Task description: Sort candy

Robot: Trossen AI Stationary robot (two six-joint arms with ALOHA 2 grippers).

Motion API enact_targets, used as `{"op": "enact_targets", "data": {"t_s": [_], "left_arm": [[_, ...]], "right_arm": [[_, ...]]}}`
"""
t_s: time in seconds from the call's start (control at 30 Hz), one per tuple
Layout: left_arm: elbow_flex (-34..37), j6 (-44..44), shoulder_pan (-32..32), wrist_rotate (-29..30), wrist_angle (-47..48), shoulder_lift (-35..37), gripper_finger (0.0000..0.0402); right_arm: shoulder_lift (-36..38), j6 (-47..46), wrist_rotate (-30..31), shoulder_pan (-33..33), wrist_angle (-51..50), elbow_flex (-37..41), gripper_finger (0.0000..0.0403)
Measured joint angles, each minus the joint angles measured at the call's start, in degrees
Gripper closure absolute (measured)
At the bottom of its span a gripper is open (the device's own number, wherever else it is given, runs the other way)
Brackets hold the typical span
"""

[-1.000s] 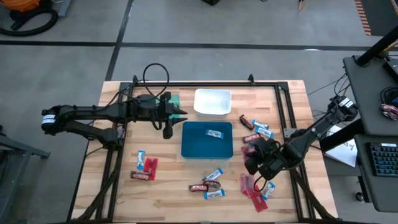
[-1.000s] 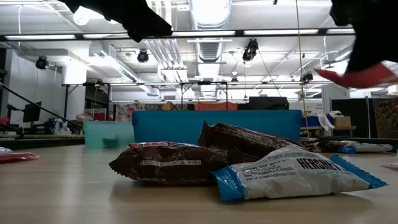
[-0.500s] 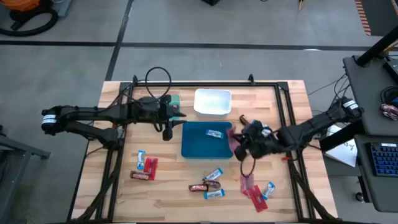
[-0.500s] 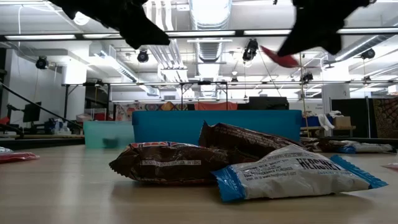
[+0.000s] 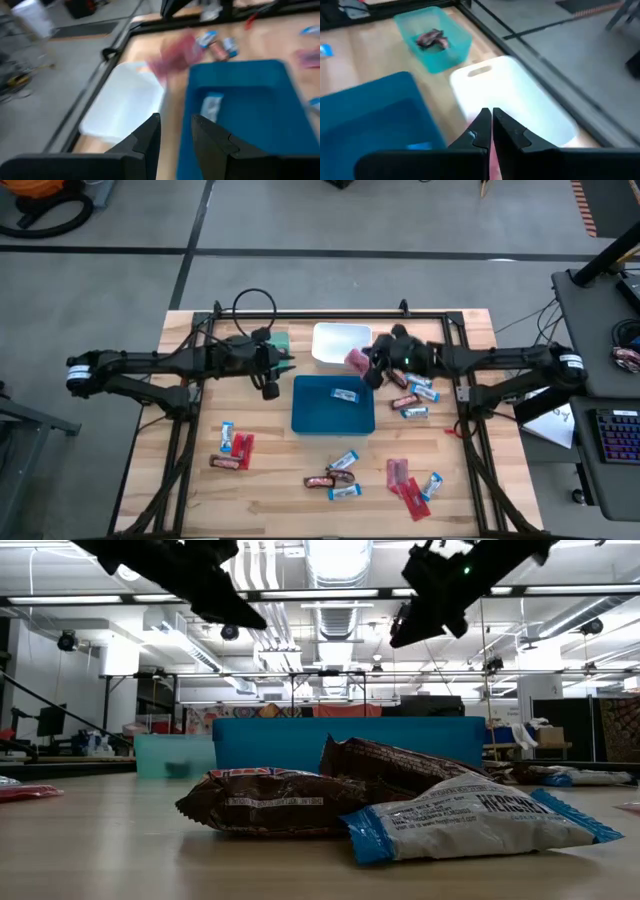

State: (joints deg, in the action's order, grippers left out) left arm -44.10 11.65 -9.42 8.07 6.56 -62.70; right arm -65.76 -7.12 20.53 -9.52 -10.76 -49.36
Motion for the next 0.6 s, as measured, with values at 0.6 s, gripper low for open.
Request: {"op": "enact_targets", "data": {"t_s": [0.6], "left_arm": [[0.0, -0.1, -3.5, 4.9, 1.4, 0.0, 0.0309]], "right_arm": [[0.0, 5.7, -22.7, -14.3, 1.7, 0.0, 0.0394]]}}
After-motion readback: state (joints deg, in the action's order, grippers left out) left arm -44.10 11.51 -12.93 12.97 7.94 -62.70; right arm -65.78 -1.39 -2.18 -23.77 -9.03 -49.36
